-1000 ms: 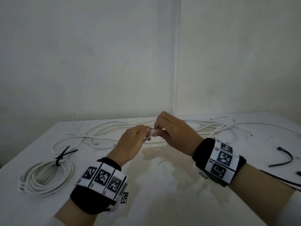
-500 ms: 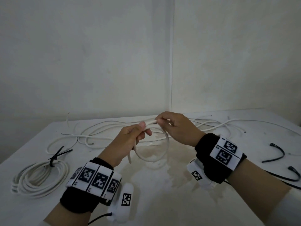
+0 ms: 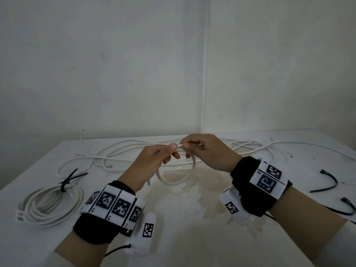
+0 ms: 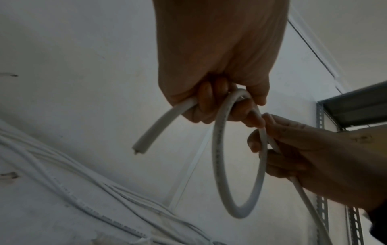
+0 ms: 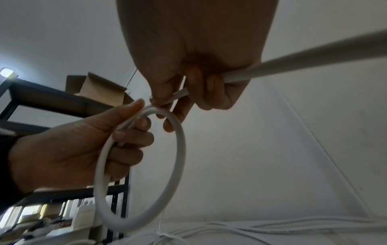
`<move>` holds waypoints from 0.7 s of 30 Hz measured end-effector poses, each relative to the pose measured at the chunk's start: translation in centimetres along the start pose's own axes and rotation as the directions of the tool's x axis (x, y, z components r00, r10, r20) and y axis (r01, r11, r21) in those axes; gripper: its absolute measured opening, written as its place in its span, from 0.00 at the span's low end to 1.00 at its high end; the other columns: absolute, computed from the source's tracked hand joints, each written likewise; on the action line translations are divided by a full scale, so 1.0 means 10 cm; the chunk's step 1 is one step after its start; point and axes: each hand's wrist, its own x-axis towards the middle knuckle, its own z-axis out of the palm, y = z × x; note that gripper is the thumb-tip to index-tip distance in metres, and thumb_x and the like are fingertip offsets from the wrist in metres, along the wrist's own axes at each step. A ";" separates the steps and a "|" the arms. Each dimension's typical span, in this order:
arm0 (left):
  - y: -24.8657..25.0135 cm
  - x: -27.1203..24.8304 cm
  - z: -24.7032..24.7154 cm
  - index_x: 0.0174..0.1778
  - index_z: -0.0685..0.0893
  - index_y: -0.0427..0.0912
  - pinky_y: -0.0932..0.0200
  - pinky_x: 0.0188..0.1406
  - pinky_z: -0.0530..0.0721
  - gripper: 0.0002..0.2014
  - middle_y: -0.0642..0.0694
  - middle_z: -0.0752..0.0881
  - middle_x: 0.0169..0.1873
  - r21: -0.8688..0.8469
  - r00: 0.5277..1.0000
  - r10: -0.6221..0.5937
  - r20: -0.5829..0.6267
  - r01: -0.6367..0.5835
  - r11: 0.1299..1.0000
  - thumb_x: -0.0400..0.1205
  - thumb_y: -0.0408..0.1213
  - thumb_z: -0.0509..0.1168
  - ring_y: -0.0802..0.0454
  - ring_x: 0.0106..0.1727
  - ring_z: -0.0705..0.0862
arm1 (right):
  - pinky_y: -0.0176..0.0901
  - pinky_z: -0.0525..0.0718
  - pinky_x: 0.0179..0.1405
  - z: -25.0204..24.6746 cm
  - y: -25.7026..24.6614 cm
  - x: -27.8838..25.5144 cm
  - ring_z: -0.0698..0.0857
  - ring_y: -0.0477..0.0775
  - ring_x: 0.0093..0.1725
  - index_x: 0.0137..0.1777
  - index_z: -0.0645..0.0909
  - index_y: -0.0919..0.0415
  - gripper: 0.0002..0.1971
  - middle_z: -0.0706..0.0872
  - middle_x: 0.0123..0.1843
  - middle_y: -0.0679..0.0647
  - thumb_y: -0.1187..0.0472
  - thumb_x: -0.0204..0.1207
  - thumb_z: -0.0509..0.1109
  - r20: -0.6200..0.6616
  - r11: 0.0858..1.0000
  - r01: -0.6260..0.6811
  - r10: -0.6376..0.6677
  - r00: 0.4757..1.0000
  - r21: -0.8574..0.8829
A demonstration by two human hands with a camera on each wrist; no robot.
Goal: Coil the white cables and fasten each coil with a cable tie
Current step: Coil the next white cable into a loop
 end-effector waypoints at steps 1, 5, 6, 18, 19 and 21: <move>0.01 0.00 0.01 0.30 0.86 0.47 0.64 0.31 0.66 0.18 0.58 0.72 0.19 0.002 1.000 -0.003 -0.001 0.003 1.000 0.82 0.48 0.60 0.65 0.22 0.69 | 0.51 0.82 0.51 -0.01 -0.01 0.01 0.84 0.52 0.40 0.40 0.80 0.41 0.11 0.87 0.37 0.51 0.59 0.80 0.65 -0.026 1.000 -0.002 0.003 1.000 0.009; 0.07 0.00 0.00 0.31 0.86 0.47 0.64 0.28 0.63 0.18 0.57 0.73 0.21 -0.033 1.000 0.000 0.002 0.000 0.999 0.83 0.47 0.58 0.64 0.20 0.67 | 0.29 0.77 0.44 -0.09 -0.04 0.05 0.80 0.36 0.35 0.41 0.81 0.57 0.08 0.84 0.33 0.46 0.65 0.80 0.63 -0.085 0.997 -0.040 0.046 0.995 0.070; 0.07 -0.01 0.00 0.32 0.86 0.46 0.64 0.28 0.63 0.18 0.57 0.73 0.20 -0.023 1.000 0.007 0.009 -0.006 1.000 0.83 0.47 0.57 0.64 0.20 0.67 | 0.26 0.76 0.42 -0.11 -0.05 0.04 0.80 0.35 0.34 0.42 0.81 0.59 0.08 0.84 0.33 0.47 0.65 0.81 0.63 -0.070 0.996 -0.052 0.058 0.996 0.078; 0.06 0.04 0.00 0.31 0.86 0.47 0.65 0.25 0.65 0.15 0.55 0.73 0.23 0.068 0.999 0.029 -0.029 -0.027 0.997 0.81 0.47 0.62 0.64 0.17 0.69 | 0.26 0.68 0.25 -0.06 -0.11 -0.03 0.71 0.38 0.20 0.34 0.80 0.53 0.14 0.84 0.28 0.49 0.61 0.82 0.61 -0.013 0.995 -0.095 0.096 0.995 0.039; 0.06 0.04 -0.01 0.30 0.86 0.47 0.64 0.26 0.65 0.15 0.54 0.74 0.23 0.084 0.998 0.035 -0.059 -0.030 0.996 0.80 0.48 0.63 0.64 0.17 0.70 | 0.25 0.68 0.25 -0.05 -0.12 -0.03 0.72 0.38 0.20 0.34 0.79 0.53 0.14 0.84 0.28 0.48 0.61 0.81 0.62 -0.022 0.995 -0.089 0.090 0.996 0.038; 0.07 0.05 -0.01 0.30 0.86 0.46 0.68 0.24 0.67 0.14 0.55 0.77 0.20 0.095 0.992 0.044 -0.119 -0.033 0.995 0.79 0.48 0.66 0.66 0.17 0.72 | 0.24 0.67 0.24 -0.03 -0.12 -0.03 0.72 0.38 0.19 0.33 0.79 0.53 0.14 0.84 0.28 0.48 0.62 0.81 0.62 -0.043 0.995 -0.083 0.085 0.995 0.051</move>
